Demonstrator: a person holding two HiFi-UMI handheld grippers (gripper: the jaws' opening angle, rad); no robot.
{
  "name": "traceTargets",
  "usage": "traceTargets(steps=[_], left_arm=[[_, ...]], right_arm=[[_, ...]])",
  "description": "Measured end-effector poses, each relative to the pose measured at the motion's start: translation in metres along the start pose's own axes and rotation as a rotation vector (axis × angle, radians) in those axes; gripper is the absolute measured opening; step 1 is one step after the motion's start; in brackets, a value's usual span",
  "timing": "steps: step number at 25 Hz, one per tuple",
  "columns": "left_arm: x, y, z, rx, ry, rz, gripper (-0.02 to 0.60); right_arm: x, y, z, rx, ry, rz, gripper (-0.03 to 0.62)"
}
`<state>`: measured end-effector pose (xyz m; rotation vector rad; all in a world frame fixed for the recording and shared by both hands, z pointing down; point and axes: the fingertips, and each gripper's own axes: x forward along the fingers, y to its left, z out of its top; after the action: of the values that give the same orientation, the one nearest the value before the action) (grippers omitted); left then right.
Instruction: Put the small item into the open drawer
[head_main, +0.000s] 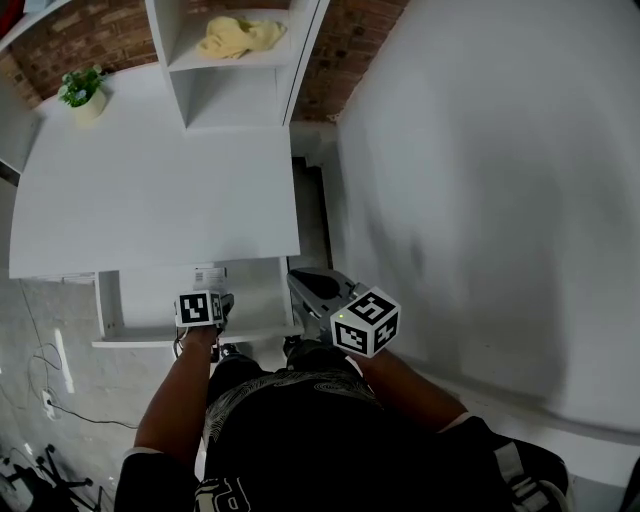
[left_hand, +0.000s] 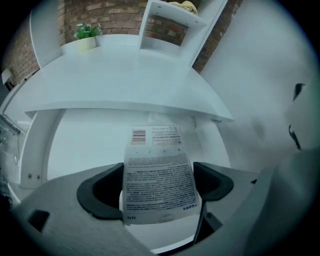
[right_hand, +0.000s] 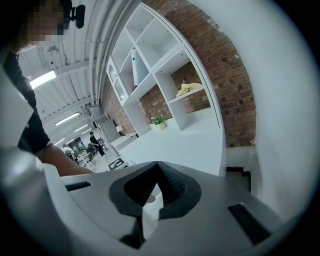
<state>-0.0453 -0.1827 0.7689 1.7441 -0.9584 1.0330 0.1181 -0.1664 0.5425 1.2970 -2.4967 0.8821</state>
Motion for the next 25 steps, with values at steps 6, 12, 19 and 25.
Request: traceTargets(steps=[6, 12, 19, 25], left_arm=[[0.027, 0.005, 0.001, -0.044, 0.033, 0.01, 0.42], [0.048, 0.009, 0.003, -0.044, 0.058, 0.034, 0.42], [0.065, 0.013, -0.002, -0.01, 0.096, 0.062, 0.42], [0.068, 0.013, -0.008, 0.003, 0.127, 0.057, 0.42]], right_arm=[[-0.009, -0.003, -0.008, 0.022, 0.005, -0.022, 0.005], [-0.018, -0.012, -0.016, 0.049, 0.012, -0.052, 0.005], [-0.018, -0.018, -0.023, 0.073, 0.021, -0.061, 0.005], [-0.014, -0.02, -0.024, 0.078, 0.028, -0.05, 0.005]])
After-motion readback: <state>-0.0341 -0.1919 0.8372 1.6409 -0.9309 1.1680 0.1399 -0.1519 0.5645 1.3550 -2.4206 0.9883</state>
